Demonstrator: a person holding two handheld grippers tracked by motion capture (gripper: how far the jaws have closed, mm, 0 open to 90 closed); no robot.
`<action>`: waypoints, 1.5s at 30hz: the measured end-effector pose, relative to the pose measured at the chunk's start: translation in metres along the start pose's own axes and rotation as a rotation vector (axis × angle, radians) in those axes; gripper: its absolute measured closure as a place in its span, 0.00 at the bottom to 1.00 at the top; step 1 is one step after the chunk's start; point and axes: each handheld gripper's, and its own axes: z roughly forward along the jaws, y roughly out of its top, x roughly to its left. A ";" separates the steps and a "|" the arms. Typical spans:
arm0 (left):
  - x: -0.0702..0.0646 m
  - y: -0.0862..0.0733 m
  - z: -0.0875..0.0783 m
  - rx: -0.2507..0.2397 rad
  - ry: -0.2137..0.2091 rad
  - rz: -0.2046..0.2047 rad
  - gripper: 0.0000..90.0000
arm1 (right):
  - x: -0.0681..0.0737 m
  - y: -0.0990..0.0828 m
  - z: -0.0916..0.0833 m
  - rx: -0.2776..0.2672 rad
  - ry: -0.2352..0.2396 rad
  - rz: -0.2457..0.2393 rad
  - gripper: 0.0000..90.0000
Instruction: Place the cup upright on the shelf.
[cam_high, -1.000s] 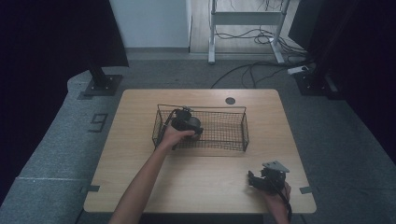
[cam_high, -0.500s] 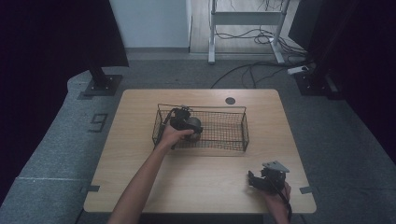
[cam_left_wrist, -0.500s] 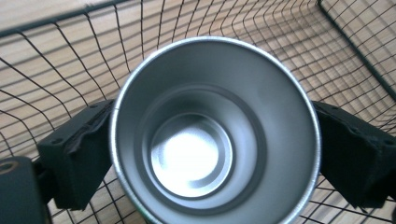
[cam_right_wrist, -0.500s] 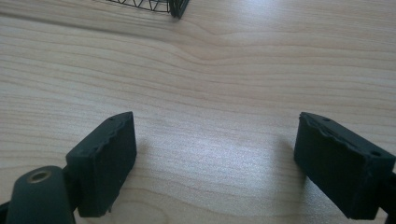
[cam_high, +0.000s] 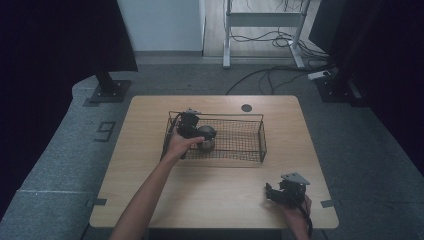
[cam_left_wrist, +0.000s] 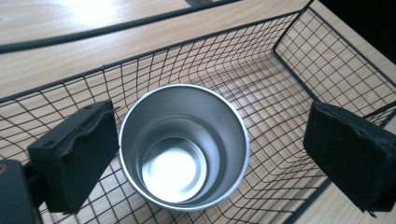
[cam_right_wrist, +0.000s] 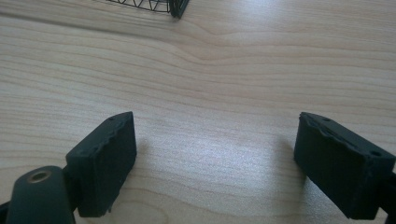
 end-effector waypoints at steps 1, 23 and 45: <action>0.000 0.000 -0.002 -0.004 0.006 0.005 0.04 | 0.000 0.000 0.000 0.000 0.000 0.000 0.14; 0.002 -0.060 -0.075 -0.145 -0.025 0.058 0.07 | 0.000 0.000 0.000 0.001 0.000 0.002 0.14; 0.022 -0.155 -0.098 -0.115 -0.027 0.021 0.09 | 0.000 0.000 0.000 0.001 0.000 0.002 0.14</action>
